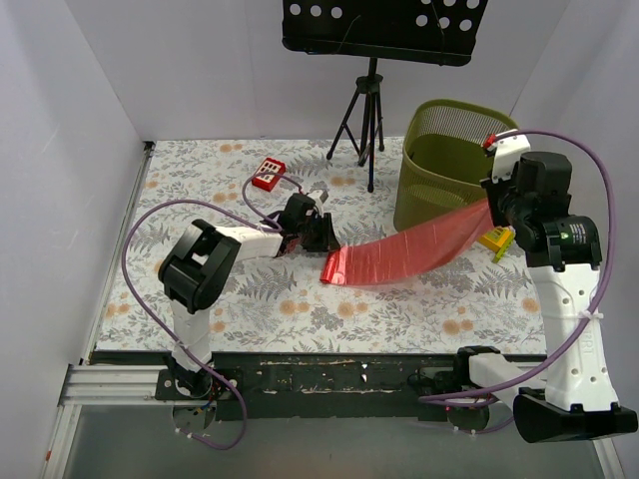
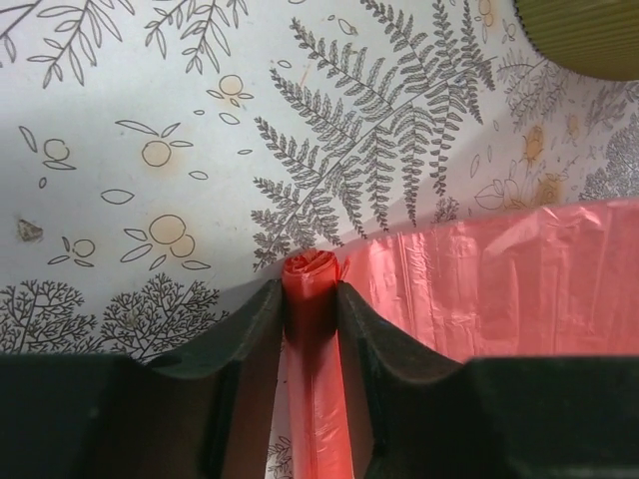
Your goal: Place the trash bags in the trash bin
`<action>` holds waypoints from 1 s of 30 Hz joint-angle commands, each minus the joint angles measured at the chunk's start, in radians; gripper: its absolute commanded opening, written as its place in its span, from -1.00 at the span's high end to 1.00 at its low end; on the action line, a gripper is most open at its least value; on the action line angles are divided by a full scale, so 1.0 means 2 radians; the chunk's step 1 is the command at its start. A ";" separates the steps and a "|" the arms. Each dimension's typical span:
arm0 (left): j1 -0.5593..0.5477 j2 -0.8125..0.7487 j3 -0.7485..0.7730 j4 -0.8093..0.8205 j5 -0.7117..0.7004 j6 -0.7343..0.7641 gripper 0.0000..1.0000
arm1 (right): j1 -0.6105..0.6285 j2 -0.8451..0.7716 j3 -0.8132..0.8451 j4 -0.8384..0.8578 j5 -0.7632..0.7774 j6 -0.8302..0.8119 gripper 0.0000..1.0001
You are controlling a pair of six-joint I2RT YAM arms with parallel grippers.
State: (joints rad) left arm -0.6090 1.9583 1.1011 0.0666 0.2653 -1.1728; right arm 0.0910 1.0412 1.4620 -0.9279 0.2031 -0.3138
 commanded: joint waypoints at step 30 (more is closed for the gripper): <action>0.151 -0.178 -0.206 -0.105 -0.009 0.060 1.00 | 0.217 0.206 -0.207 0.228 -0.197 0.015 -0.80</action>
State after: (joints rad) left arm -0.3130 1.6329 0.7616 -0.0204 0.2951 -1.1152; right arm 0.5304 1.4391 1.1034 -0.6136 -0.3557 -0.3771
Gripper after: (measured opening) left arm 0.098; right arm 0.891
